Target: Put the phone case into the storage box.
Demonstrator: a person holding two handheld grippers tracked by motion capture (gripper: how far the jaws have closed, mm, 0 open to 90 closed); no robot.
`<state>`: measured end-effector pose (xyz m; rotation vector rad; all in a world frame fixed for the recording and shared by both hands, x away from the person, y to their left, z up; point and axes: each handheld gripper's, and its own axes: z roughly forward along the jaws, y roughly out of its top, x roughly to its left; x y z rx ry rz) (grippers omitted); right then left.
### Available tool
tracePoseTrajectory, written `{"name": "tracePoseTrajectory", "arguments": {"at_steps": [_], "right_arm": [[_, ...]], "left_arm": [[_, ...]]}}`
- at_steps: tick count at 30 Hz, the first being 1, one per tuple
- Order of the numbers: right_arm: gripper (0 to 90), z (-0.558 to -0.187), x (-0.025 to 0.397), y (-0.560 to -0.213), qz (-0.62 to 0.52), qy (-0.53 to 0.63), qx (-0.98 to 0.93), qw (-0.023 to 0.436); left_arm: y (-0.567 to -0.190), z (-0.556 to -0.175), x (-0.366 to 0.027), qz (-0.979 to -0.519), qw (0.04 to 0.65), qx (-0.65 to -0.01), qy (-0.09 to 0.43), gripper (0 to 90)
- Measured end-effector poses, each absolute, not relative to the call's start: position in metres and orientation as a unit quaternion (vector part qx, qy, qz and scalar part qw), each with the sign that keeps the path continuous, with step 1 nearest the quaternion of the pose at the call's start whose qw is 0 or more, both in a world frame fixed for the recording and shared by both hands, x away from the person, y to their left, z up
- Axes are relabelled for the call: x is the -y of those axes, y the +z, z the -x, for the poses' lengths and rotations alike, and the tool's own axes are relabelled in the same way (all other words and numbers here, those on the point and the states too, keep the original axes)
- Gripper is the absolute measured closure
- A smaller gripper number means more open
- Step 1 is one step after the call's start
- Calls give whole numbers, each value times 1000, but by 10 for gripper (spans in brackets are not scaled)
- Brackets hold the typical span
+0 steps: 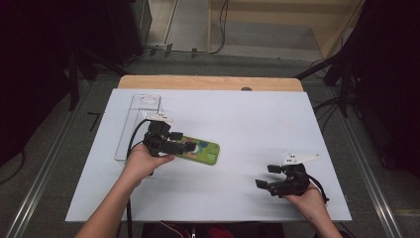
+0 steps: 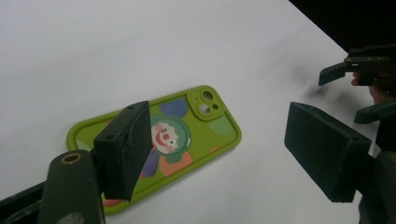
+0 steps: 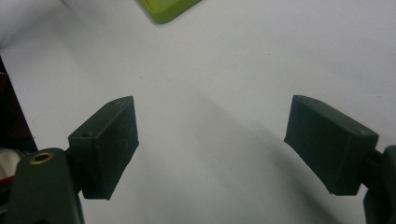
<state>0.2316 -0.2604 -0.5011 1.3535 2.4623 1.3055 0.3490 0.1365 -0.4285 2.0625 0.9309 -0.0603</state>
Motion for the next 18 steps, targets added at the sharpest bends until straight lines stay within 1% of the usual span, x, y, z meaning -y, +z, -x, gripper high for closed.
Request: {"name": "tracePoseTrajectory", "arguments": {"at_steps": [8,10,13,18], "right_arm": [[152,-231,261,-501,-436,421,-795,21],[152,-231,261,-501,-436,421,-795,21],[152,-231,261,-501,-437,421,-794,20],[152,-231,261,-501,-437,422,-794,20]], "left_arm": [[-430,-367,-128,-825,415,-383,-13,244],[-430,-371,-124,-826,409,-387,-3,244],[-432,-376,-120,-820,413,-395,-4,244],[-439,-383,-114,-827,394,-402,10,245]]}}
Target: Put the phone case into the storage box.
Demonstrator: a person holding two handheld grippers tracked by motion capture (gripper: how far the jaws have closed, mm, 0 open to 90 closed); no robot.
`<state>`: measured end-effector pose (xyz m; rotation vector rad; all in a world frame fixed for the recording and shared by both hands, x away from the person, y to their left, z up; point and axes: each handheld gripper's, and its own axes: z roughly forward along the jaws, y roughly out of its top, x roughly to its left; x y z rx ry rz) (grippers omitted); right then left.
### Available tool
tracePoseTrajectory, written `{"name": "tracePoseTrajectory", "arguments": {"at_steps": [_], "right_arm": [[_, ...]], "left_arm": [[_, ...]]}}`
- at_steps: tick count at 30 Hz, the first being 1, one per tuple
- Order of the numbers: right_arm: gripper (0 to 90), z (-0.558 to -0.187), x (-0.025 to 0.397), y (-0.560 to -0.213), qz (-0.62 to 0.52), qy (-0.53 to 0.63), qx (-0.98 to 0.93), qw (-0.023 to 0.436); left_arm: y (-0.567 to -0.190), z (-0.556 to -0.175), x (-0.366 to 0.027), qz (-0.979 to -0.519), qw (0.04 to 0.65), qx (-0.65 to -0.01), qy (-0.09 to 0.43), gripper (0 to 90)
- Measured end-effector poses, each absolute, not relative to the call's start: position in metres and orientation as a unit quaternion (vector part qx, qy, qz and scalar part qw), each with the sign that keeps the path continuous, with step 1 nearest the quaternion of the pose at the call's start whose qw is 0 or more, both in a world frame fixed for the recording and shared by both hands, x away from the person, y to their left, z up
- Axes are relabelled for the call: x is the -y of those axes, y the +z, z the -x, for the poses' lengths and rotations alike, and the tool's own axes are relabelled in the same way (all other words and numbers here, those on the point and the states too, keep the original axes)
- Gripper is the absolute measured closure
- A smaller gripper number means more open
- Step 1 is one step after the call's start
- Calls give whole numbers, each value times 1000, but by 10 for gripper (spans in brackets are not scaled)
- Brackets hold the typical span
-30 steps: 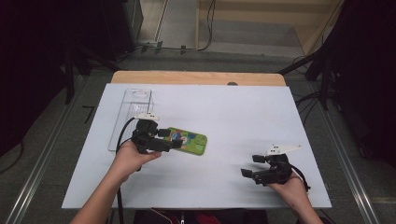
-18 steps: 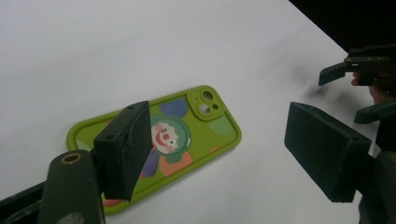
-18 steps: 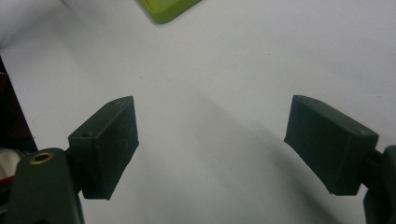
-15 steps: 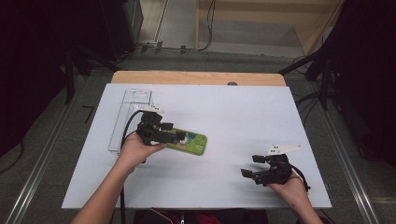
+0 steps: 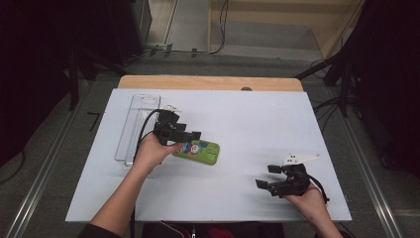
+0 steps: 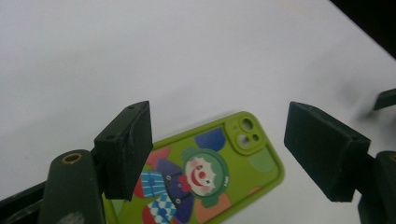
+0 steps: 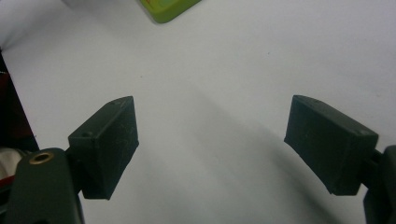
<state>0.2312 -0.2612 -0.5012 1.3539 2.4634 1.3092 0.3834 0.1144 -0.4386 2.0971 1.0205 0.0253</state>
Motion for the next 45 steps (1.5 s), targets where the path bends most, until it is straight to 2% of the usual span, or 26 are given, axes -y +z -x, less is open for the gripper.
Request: {"name": "tracePoseTrajectory", "arguments": {"at_steps": [8,13,19,21,23,45], "right_arm": [[152,-231,261,-501,-436,422,-794,19],[152,-231,261,-501,-435,422,-795,19],[152,-231,261,-501,-434,424,-795,19],[152,-231,261,-501,-435,424,-794,18],[152,-231,261,-501,-434,424,-794,18],[152,-231,262,-501,-432,426,-795,18]], "left_arm": [[-450,-399,-111,-821,381,-426,15,268],[-458,-407,-111,-821,365,-438,12,322],[-463,-409,-109,-815,344,-465,33,779],[-465,-410,-107,-815,336,-470,40,870],[-468,-411,-104,-819,322,-473,45,900],[-485,-406,-96,-823,283,-487,74,900]]}}
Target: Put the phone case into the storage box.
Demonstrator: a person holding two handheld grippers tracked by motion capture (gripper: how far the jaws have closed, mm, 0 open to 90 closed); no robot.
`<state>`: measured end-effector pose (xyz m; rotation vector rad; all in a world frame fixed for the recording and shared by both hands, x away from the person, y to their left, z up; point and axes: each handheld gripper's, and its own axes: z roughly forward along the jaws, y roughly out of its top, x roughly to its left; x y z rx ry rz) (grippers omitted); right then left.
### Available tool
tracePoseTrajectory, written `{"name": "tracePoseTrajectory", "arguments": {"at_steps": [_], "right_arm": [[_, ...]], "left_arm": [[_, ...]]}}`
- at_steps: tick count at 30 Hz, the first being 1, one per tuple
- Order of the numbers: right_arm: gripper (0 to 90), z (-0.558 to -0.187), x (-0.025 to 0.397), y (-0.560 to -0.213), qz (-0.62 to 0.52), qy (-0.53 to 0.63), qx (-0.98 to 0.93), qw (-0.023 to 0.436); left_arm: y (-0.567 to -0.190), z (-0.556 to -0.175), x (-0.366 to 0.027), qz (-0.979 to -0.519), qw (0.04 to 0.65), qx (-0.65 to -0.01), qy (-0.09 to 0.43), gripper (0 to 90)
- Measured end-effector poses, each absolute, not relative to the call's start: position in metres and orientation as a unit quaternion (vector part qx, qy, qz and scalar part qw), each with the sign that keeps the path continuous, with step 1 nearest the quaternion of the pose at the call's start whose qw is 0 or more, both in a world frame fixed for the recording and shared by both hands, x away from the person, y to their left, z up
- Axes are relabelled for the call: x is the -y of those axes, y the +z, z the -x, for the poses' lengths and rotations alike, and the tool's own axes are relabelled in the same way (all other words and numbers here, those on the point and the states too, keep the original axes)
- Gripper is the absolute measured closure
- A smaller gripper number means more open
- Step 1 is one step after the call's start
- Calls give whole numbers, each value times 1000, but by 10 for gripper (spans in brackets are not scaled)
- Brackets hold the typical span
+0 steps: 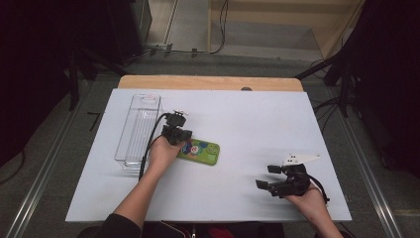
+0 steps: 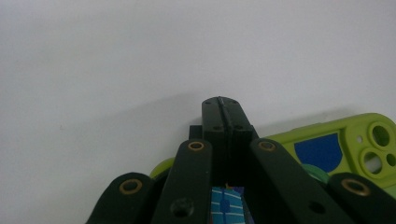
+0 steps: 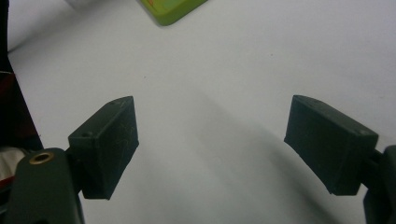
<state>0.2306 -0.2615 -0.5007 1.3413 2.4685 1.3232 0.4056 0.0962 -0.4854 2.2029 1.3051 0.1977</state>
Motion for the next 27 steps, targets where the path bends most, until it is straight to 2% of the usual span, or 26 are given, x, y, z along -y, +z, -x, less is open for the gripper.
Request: {"name": "tracePoseTrajectory", "arguments": {"at_steps": [27], "right_arm": [[152,-231,260,-500,-431,428,-794,18]], "left_arm": [[-484,-368,-101,-836,280,-469,57,900]]}}
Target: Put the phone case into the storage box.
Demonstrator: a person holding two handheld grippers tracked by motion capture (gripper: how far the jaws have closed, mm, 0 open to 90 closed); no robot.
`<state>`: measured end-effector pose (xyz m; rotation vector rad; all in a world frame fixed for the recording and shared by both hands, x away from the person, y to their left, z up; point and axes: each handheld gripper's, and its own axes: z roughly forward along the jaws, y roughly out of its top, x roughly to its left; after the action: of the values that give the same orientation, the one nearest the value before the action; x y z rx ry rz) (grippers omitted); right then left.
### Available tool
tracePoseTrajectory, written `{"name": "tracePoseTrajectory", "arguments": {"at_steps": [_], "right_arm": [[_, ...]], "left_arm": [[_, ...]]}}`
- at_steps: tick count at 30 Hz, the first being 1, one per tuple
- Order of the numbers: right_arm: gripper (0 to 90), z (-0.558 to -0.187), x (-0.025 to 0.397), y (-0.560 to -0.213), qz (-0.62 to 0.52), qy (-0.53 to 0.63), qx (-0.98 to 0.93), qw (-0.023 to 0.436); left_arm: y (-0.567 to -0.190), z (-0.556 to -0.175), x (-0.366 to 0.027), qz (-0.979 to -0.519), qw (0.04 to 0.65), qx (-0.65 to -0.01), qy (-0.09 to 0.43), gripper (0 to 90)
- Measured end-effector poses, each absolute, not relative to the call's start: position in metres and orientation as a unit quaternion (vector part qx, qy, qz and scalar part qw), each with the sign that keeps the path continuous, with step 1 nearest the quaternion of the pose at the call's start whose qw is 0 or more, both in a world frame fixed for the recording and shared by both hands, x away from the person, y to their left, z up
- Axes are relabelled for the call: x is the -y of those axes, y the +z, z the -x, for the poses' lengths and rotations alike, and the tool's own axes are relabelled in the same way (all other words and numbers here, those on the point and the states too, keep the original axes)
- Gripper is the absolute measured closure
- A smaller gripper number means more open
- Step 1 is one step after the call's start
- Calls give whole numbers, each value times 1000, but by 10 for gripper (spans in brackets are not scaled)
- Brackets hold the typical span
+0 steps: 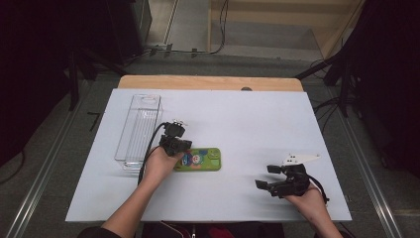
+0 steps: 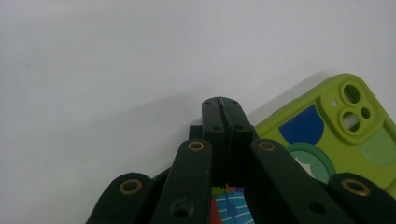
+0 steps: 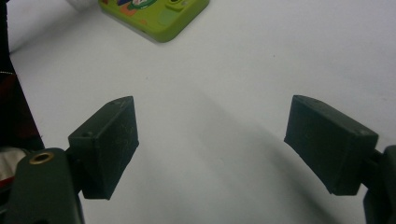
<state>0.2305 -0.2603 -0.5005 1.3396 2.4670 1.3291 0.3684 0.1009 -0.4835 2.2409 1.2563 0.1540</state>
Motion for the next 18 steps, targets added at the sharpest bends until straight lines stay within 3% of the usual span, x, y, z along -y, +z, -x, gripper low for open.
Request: {"name": "tracePoseTrajectory", "arguments": {"at_steps": [18], "right_arm": [[152,-231,260,-501,-431,428,-794,17]], "left_arm": [[-489,-347,-110,-841,286,-458,19,900]]}}
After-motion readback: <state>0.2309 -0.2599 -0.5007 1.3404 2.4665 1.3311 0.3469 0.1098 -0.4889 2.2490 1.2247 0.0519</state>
